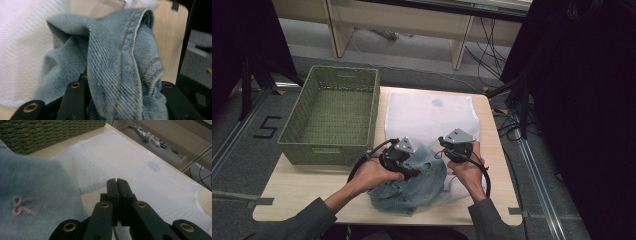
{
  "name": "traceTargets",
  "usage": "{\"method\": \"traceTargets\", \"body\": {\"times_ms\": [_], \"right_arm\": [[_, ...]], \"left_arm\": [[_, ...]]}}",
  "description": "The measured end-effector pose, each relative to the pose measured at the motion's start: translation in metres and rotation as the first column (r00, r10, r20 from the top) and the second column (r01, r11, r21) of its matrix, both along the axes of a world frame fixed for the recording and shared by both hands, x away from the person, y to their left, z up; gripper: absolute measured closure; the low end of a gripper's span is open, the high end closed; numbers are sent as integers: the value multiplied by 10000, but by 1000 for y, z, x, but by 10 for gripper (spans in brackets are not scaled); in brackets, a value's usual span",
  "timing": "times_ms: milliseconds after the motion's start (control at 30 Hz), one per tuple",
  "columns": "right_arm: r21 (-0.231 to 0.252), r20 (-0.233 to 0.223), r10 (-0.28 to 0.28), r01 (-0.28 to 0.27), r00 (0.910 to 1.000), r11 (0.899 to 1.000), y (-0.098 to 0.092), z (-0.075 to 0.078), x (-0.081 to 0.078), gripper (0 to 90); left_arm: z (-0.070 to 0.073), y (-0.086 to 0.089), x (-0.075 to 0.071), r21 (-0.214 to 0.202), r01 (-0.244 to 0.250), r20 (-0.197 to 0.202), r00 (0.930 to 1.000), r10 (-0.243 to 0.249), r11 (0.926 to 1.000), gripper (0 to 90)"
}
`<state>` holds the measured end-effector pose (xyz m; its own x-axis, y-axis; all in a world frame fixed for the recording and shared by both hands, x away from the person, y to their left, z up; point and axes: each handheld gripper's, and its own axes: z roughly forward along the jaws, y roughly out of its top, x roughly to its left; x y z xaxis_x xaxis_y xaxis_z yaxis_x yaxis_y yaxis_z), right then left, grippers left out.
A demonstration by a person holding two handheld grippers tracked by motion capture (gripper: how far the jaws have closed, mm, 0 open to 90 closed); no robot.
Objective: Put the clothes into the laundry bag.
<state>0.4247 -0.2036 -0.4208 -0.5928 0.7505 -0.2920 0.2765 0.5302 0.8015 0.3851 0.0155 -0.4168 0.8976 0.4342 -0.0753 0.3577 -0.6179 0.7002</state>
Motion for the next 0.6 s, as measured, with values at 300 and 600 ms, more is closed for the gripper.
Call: {"method": "traceTargets", "body": {"times_ms": [300,600], "right_arm": [[30,-1150,552,-553,9918,9985,-5,-5,2,833],[110,-1281,341,-330,9912,9994,-16,-11,7,815]], "left_arm": [[-30,-15,-13,1058,637,-60,9980,-634,9923,581],[-27,-8,-21,1053,794,-37,9968,-795,9913,585]]}}
